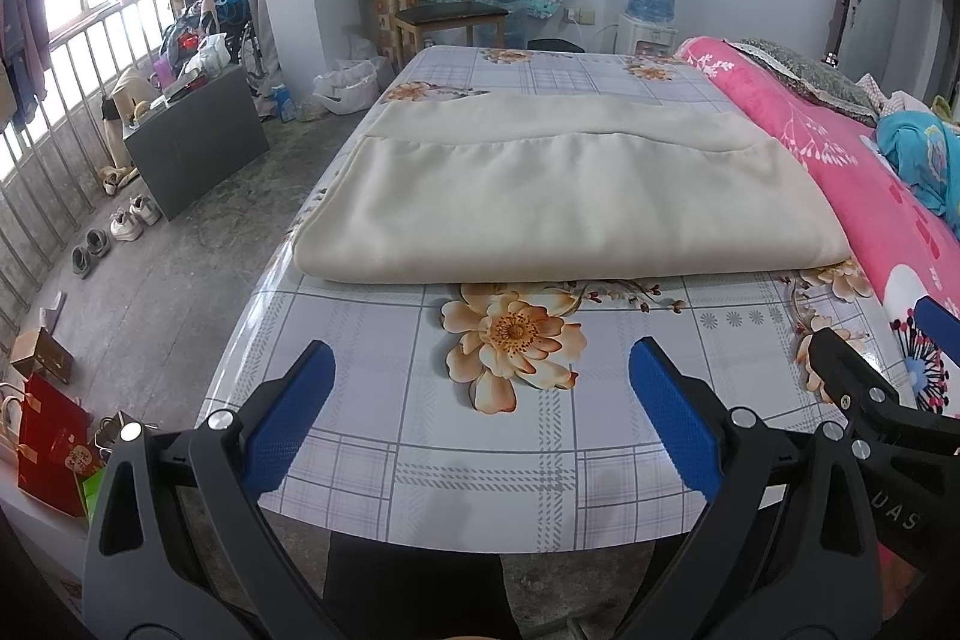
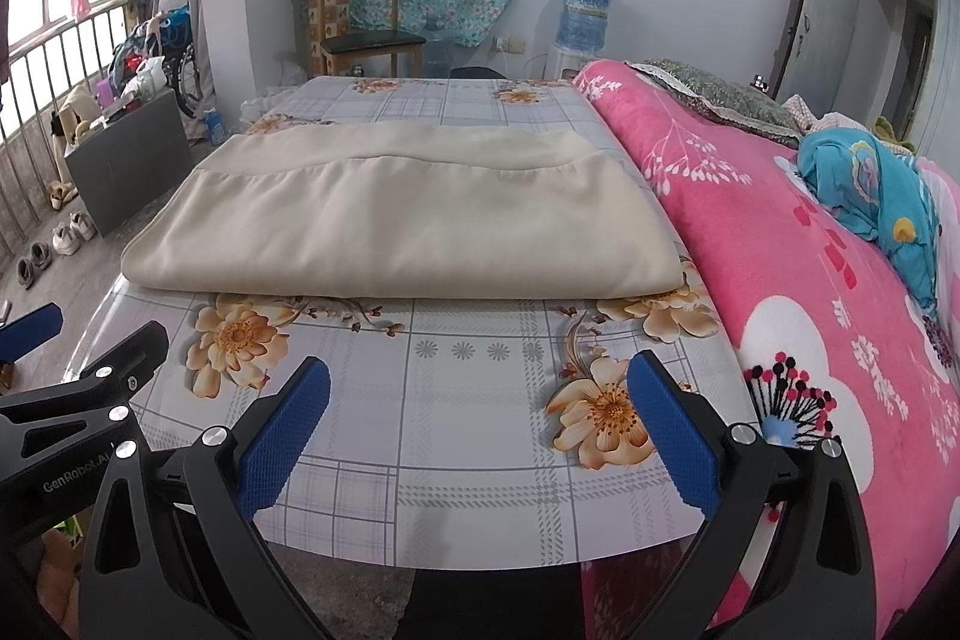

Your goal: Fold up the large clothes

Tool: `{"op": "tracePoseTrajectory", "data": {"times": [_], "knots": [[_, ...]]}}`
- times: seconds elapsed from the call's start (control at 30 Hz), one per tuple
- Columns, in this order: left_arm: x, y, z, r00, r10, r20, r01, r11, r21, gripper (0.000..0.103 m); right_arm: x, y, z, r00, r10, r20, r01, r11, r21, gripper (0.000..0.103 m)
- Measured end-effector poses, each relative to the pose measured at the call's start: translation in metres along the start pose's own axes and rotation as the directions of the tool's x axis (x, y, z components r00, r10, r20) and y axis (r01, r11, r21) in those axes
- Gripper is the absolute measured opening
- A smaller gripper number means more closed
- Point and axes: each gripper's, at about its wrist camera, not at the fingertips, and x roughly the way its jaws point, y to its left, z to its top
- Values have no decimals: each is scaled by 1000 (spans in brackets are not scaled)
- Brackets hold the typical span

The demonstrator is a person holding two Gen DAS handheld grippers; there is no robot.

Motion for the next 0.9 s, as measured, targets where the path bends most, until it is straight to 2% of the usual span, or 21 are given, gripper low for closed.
{"op": "tracePoseTrajectory", "data": {"times": [0.9], "knots": [[-2,2,2,1000,4,5,-4,1000,0,95,0,1,-1,1000,0,-2,0,1000,-2,97]]}}
